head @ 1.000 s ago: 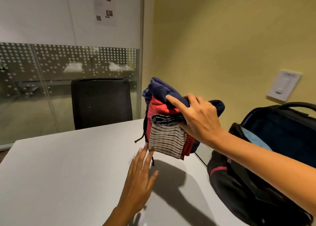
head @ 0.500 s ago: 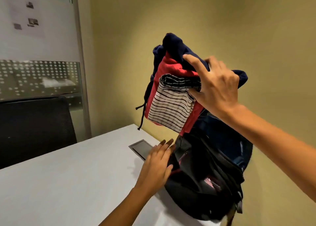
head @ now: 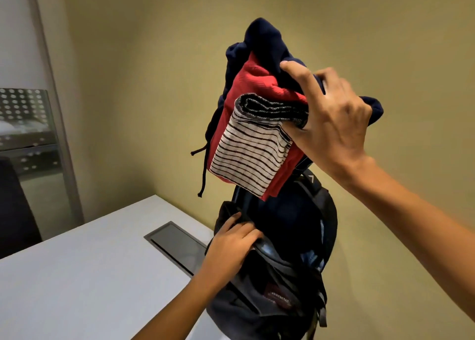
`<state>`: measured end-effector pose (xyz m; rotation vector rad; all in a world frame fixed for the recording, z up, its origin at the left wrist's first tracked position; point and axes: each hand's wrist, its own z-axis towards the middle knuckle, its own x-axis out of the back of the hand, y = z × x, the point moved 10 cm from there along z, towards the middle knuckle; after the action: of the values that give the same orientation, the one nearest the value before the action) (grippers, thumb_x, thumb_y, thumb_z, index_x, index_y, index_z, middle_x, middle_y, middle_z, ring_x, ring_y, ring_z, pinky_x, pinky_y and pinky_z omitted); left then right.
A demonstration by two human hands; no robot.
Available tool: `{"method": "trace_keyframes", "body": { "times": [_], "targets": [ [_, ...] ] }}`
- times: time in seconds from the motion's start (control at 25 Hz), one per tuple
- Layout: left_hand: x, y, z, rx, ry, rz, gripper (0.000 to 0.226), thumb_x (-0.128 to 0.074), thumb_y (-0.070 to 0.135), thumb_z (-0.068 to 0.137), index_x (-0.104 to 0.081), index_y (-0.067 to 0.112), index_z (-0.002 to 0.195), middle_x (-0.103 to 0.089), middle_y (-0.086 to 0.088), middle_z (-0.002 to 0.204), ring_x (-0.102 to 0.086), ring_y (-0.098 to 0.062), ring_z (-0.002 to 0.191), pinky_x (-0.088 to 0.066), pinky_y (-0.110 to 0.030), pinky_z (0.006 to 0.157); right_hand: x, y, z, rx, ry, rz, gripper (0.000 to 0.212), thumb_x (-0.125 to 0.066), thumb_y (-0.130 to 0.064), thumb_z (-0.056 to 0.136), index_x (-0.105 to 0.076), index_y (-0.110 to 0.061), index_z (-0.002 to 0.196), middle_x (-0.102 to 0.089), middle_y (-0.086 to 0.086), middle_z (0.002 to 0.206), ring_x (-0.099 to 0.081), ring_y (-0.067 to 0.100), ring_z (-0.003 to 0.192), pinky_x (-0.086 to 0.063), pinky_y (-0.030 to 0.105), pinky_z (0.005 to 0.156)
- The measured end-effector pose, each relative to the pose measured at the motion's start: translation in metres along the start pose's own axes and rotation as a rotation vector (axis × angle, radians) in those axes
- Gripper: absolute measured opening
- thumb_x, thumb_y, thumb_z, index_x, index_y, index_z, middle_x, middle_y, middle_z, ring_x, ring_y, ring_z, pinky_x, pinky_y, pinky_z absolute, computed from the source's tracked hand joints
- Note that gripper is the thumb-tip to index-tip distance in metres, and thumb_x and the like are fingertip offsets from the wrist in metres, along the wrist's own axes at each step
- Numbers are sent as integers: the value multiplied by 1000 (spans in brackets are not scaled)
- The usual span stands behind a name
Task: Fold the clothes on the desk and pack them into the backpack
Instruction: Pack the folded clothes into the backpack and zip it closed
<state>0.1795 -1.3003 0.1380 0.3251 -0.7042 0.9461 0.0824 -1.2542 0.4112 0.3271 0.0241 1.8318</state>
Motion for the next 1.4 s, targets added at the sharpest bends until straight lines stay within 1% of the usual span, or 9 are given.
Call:
{"method": "trace_keyframes", "body": {
  "times": [0.08, 0.2, 0.32, 0.44, 0.6, 0.76, 1.0, 1.24, 1.4],
  "targets": [
    [9, -11, -14, -27, 35, 15, 18, -61, 16, 86, -64, 23, 101, -65, 6, 102, -62, -14, 100, -28, -34, 114, -2, 5, -13, -26, -45, 18, 70, -72, -37, 73, -46, -34, 138, -58, 7, 99, -59, 29, 79, -28, 30, 56],
    [24, -20, -40, -85, 83, 20, 14, -56, 21, 89, -69, 19, 93, -68, 3, 95, -61, -15, 93, -36, -34, 105, -13, 9, -35, -49, -153, 83, 71, -71, -37, 73, -44, -35, 139, -56, 5, 95, -59, 29, 78, -32, 30, 56],
    [35, -21, -69, -99, 106, 21, 27, -48, 24, 97, -71, 19, 84, -68, 4, 88, -61, -14, 84, -35, -28, 99, -52, 13, -65, -54, -301, 99, 72, -73, -36, 74, -42, -35, 139, -57, 5, 94, -59, 29, 77, -34, 30, 56],
    [37, -22, -87, -61, 83, 33, 20, -52, 14, 92, -68, 20, 82, -64, 6, 85, -61, -14, 78, -29, -25, 97, -99, 18, -100, -39, -428, 12, 78, -80, -27, 67, -46, -32, 137, -55, 8, 91, -58, 32, 74, -35, 31, 57],
    [37, -21, -84, -43, 98, 45, 16, -56, 9, 88, -66, 21, 82, -62, 7, 86, -60, -15, 77, -31, -29, 91, -126, -2, -153, 79, -473, -85, 87, -83, -15, 57, -48, -27, 136, -56, 16, 97, -55, 34, 74, -43, 36, 59],
    [44, -20, -65, -66, 143, 55, 31, -43, 14, 99, -67, 20, 80, -63, 7, 85, -62, -15, 78, -30, -31, 90, -135, -38, -211, 200, -585, 9, 90, -79, -15, 56, -43, -29, 137, -54, 14, 102, -52, 34, 79, -44, 38, 60],
    [54, -20, -66, -66, 194, 70, 38, -41, 12, 99, -68, 20, 74, -65, 8, 82, -63, -13, 79, -26, -30, 91, -175, 16, -204, 10, -662, -107, 97, -90, -19, 48, -49, -26, 136, -55, 20, 101, -54, 36, 76, -46, 40, 59],
    [50, -22, -54, -106, 222, 61, 26, -52, 12, 94, -68, 19, 76, -67, 5, 85, -60, -13, 85, -26, -32, 90, -190, -2, -224, 174, -778, -5, 100, -87, -20, 49, -42, -28, 138, -54, 16, 106, -55, 34, 81, -46, 36, 58],
    [48, -21, -34, -105, 237, 47, 16, -60, 11, 90, -69, 19, 79, -68, 4, 89, -59, -13, 87, -26, -36, 88, -219, 33, -218, 77, -877, -36, 97, -86, -38, 63, -29, -30, 142, -52, 15, 111, -56, 34, 84, -50, 39, 62]
  ]
}}
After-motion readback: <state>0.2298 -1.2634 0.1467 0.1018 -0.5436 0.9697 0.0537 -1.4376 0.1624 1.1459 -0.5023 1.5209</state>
